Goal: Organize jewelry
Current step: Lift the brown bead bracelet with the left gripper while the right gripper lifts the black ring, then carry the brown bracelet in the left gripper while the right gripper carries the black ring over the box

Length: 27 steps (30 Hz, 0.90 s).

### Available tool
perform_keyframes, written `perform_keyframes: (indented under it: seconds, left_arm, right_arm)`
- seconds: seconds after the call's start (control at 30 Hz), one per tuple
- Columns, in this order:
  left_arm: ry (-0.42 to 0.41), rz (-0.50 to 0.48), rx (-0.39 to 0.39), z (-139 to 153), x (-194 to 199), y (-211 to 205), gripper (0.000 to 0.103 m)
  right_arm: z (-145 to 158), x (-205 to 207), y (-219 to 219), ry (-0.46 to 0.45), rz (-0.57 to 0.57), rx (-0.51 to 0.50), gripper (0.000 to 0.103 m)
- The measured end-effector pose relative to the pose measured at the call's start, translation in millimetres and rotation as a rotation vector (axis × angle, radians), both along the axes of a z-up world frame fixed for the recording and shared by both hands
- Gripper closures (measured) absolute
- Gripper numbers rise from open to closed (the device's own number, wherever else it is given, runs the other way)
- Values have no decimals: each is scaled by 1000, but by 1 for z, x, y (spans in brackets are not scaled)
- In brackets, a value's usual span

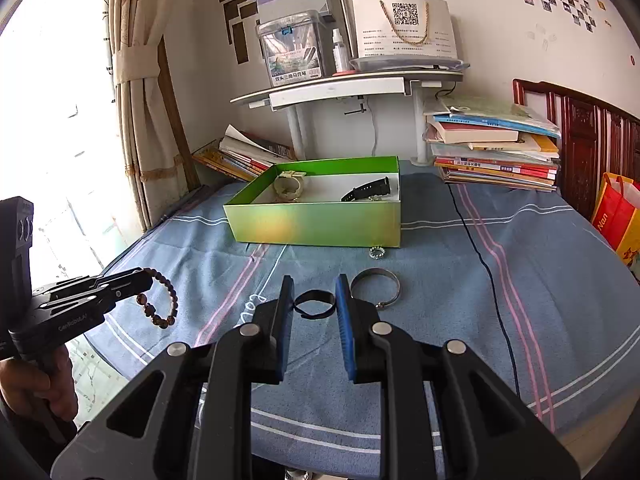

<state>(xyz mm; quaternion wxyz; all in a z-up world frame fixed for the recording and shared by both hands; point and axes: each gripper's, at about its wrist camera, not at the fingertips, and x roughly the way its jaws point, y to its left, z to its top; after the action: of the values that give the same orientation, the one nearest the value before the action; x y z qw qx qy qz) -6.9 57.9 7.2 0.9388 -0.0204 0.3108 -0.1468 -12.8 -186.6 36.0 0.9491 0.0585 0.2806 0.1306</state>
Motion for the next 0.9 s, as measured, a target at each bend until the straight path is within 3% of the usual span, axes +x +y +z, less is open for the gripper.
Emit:
perform_keyframes:
  seconds: [0.53, 0.9]
  left_arm:
    - [35, -8, 12, -4, 41, -6, 92]
    - [-35, -40, 33, 56, 167, -31, 91]
  right_arm:
    - [-7, 44, 2, 25, 18, -3, 82]
    - [23, 171, 13, -22, 61, 36, 82]
